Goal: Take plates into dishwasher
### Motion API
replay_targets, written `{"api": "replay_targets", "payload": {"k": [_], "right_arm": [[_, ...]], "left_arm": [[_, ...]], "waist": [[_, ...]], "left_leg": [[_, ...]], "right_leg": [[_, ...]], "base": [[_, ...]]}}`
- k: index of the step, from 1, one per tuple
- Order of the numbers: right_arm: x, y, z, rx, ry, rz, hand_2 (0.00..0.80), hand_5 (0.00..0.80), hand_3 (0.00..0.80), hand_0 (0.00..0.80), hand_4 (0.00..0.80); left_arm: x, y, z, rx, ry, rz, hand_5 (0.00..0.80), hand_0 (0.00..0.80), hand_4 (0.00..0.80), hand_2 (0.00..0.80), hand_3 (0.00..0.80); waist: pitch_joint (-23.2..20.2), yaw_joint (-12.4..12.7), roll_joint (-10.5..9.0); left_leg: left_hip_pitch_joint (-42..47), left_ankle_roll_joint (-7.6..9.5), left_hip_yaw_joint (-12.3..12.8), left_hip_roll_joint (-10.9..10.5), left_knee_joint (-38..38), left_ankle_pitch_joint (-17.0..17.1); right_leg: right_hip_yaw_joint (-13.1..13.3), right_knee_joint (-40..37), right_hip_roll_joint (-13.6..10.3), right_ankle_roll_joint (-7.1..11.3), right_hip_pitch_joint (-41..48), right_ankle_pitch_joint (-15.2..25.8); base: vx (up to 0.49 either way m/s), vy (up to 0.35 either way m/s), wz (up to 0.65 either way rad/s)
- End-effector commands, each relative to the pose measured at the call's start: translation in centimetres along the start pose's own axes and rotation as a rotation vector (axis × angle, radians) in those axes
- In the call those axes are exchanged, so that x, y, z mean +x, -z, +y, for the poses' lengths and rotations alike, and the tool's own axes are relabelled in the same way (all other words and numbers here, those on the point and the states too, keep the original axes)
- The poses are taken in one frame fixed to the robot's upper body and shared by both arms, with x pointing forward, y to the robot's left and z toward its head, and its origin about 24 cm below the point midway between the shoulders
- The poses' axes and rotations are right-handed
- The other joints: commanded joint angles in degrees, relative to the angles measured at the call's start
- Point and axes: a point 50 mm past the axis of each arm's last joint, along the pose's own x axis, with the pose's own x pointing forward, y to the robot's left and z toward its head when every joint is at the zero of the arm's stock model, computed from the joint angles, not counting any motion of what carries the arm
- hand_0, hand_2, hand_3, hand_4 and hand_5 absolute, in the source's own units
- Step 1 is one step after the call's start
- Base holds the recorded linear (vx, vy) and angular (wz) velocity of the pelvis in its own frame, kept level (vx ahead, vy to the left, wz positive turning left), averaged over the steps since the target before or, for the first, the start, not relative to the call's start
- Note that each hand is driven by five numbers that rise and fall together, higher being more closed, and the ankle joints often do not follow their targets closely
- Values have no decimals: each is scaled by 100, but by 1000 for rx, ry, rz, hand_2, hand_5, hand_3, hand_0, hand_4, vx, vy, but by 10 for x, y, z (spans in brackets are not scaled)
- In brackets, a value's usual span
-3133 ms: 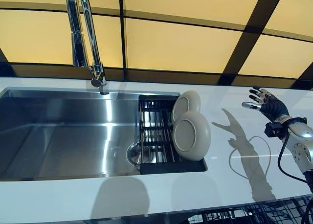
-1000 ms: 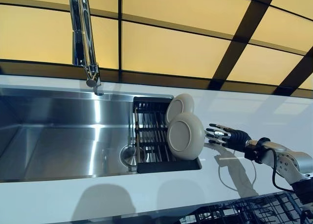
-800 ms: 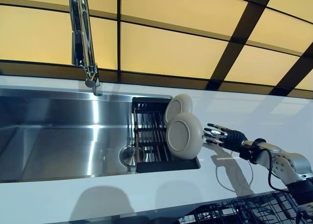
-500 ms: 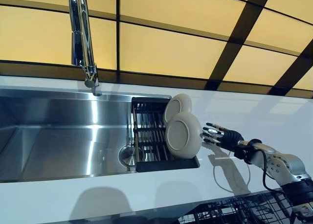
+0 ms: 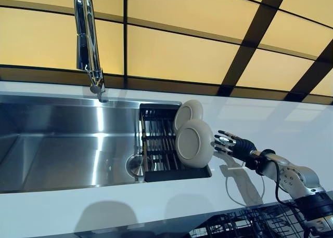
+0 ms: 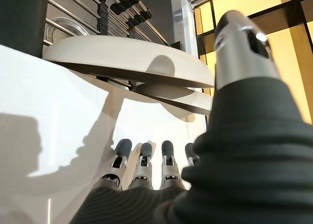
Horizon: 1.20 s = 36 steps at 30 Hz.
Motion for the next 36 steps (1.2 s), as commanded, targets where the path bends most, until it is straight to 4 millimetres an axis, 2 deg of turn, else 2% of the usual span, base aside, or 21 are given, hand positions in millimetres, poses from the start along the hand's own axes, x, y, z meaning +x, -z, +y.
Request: {"api": "replay_targets", "payload": {"k": [1, 12, 22, 36], "right_arm": [[10, 17, 21, -12, -103, 28, 0, 0, 0, 0, 0], [11, 14, 22, -44, -155, -26, 0, 0, 0, 0, 0], [15, 27, 23, -33, -176, 12, 0, 0, 0, 0, 0], [19, 36, 25, 3, -188, 18, 0, 0, 0, 0, 0]], "left_arm": [[8, -33, 2, 1, -13, -79, 0, 0, 0, 0, 0], [8, -33, 1, 5, -8, -78, 0, 0, 0, 0, 0], [8, -31, -3, 9, 2, -72, 0, 0, 0, 0, 0], [8, -33, -5, 18, 3, -71, 0, 0, 0, 0, 0]], "waist": [[17, 69, 9], [-11, 87, -10], [-25, 117, 18], [0, 162, 23]], "left_leg": [[-131, 168, 16, -176, 400, -431], [-102, 172, -3, -180, 398, -450], [-81, 190, -11, -201, 421, -478], [-65, 205, -51, -208, 421, -485]], "right_leg": [[-109, 258, -360, 628, -396, 493], [-143, 288, -371, 650, -418, 503], [-175, 312, -404, 661, -415, 490], [-233, 324, -433, 688, -418, 509]], "base": [[0, 0, 0], [0, 0, 0], [0, 0, 0], [0, 0, 0]]}}
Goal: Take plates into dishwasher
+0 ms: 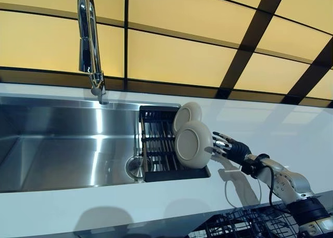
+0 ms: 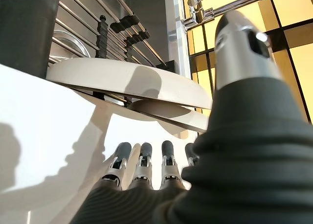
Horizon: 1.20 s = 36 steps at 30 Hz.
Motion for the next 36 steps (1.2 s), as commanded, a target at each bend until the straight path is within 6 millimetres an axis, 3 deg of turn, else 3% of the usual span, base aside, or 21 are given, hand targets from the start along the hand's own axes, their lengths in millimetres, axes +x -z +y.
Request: {"api": "replay_targets", "payload": {"k": [1, 36], "right_arm": [[12, 23, 20, 21, -106, 55, 0, 0, 0, 0, 0], [18, 50, 23, 50, -112, 107, 0, 0, 0, 0, 0]], "left_arm": [[7, -33, -5, 19, 2, -78, 0, 0, 0, 0, 0], [7, -32, -12, 34, 16, -75, 0, 0, 0, 0, 0]], "waist": [[76, 148, 34], [129, 218, 85]], "left_leg": [[-81, 180, -35, -208, 423, -506], [-66, 221, -112, -228, 453, -519]], "right_leg": [[-216, 321, -424, 682, -446, 503], [-279, 364, -473, 730, -443, 518]], "base": [[0, 0, 0], [0, 0, 0]]}}
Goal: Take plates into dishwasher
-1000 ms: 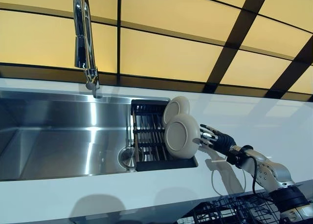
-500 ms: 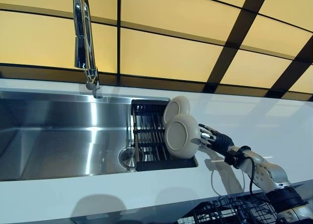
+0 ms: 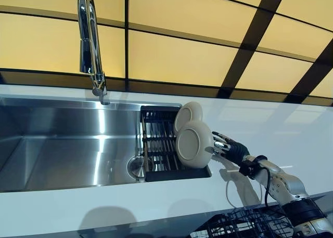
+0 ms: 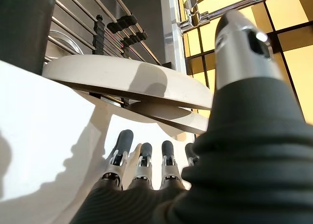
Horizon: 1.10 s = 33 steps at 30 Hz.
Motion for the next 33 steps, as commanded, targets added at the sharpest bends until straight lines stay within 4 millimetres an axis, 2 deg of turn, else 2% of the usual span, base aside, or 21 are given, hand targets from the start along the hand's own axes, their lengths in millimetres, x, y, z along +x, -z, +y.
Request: {"api": "replay_targets", "payload": {"k": [1, 10, 33], "right_arm": [[11, 45, 24, 63, -107, 151, 0, 0, 0, 0, 0], [11, 59, 27, 70, -130, 171, 0, 0, 0, 0, 0], [13, 75, 26, 74, -107, 181, 0, 0, 0, 0, 0]], "left_arm": [[6, -32, -4, 46, 6, -85, 0, 0, 0, 0, 0], [6, -32, -7, 48, 15, -91, 0, 0, 0, 0, 0], [6, -33, -13, 63, 26, -88, 0, 0, 0, 0, 0]], "waist": [[73, 225, -14], [87, 248, 4], [102, 281, 32]], "left_leg": [[-106, 228, -71, -226, 463, -524], [-96, 238, -96, -235, 465, -527], [-89, 263, -136, -246, 483, -542]], "right_leg": [[-236, 383, -470, 731, -513, 518], [-262, 391, -488, 750, -512, 522], [-289, 391, -507, 779, -490, 523]], "base": [[0, 0, 0], [0, 0, 0], [0, 0, 0]]}}
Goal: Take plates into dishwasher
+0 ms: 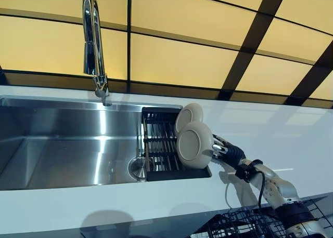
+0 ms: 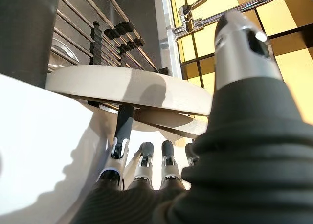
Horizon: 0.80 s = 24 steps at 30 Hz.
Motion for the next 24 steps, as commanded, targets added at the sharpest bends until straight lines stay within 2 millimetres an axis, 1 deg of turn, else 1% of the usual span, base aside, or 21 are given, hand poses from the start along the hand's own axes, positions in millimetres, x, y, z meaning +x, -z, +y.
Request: {"api": "replay_targets", "payload": {"k": [1, 8, 13, 20, 24], "right_arm": [[6, 60, 24, 56, -87, 213, 0, 0, 0, 0, 0], [4, 70, 24, 111, -60, 219, 0, 0, 0, 0, 0], [3, 73, 24, 125, -62, 213, 0, 0, 0, 0, 0], [2, 87, 26, 149, -46, 252, 0, 0, 0, 0, 0], [1, 90, 26, 156, -41, 253, 0, 0, 0, 0, 0]], "left_arm": [[6, -33, -7, 44, 11, -87, 0, 0, 0, 0, 0], [6, -31, -9, 49, 12, -84, 0, 0, 0, 0, 0], [6, -32, -9, 49, 15, -82, 0, 0, 0, 0, 0], [6, -32, -13, 50, 19, -86, 0, 0, 0, 0, 0], [6, -33, -12, 48, 15, -85, 0, 0, 0, 0, 0]], "waist": [[104, 279, 32], [109, 288, 34], [105, 276, 44], [141, 294, 49], [159, 294, 50]], "left_leg": [[-141, 257, -67, -227, 484, -546], [-137, 262, -93, -221, 484, -548], [-143, 265, -94, -225, 505, -551], [-142, 282, -106, -229, 519, -555], [-145, 286, -103, -223, 527, -551]], "right_leg": [[-221, 392, -482, 777, -566, 525], [-227, 391, -479, 782, -555, 525], [-220, 400, -477, 782, -551, 516], [-237, 414, -483, 791, -552, 523], [-234, 413, -483, 796, -539, 527]], "base": [[0, 0, 0], [0, 0, 0], [0, 0, 0], [0, 0, 0], [0, 0, 0]]}}
